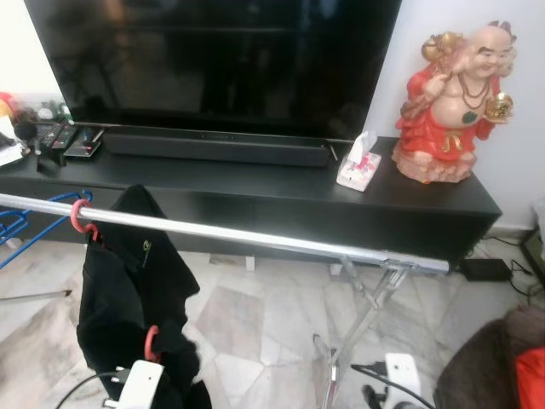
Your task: Hang hanger
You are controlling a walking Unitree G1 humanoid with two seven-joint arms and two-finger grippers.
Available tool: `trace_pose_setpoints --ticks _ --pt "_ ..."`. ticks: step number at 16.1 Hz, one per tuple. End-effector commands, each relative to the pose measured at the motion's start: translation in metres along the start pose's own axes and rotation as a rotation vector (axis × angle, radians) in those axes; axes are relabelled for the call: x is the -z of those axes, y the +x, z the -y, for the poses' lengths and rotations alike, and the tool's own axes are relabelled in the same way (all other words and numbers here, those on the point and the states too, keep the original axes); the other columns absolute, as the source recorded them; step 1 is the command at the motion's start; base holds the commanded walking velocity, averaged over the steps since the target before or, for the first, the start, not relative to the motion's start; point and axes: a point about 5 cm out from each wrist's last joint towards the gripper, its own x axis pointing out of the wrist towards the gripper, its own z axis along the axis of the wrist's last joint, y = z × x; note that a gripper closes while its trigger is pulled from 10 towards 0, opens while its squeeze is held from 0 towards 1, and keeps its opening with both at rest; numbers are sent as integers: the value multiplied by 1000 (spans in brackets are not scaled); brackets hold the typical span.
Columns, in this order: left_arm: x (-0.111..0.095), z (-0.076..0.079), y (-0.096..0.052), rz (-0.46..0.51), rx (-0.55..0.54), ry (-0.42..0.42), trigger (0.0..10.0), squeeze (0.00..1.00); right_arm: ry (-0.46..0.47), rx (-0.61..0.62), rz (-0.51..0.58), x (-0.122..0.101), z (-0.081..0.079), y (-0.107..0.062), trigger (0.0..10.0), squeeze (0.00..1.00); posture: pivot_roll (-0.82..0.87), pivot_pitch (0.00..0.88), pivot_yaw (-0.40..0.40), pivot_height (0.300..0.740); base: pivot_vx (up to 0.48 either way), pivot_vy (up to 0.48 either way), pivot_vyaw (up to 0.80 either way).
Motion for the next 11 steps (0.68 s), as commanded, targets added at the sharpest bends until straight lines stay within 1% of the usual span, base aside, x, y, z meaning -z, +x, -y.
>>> trace_pose_setpoints --ticks 1,4,5,7,9,11 --pt "-3 3 1 16 8 22 10000 0 -2 11 -7 2 5 -1 10000 0 40 0 -73 740 0 0 0" --pt "-1 4 0 13 12 25 10000 0 -2 10 -6 3 5 -1 10000 0 38 0 -72 740 0 0 0" --pt "-1 4 0 16 16 16 10000 0 -2 11 -5 2 5 -1 10000 0 38 0 -72 740 0 480 0" --pt "-4 5 1 26 19 28 10000 0 -1 11 -5 2 5 -1 10000 0 37 0 -72 740 0 459 0" --pt "-10 7 2 44 30 63 10000 0 4 12 -4 1 4 -1 10000 0 36 0 -72 740 0 0 0" --pt "-12 8 2 48 32 63 10000 0 6 11 -3 1 4 -1 10000 0 39 0 -73 740 0 0 0"
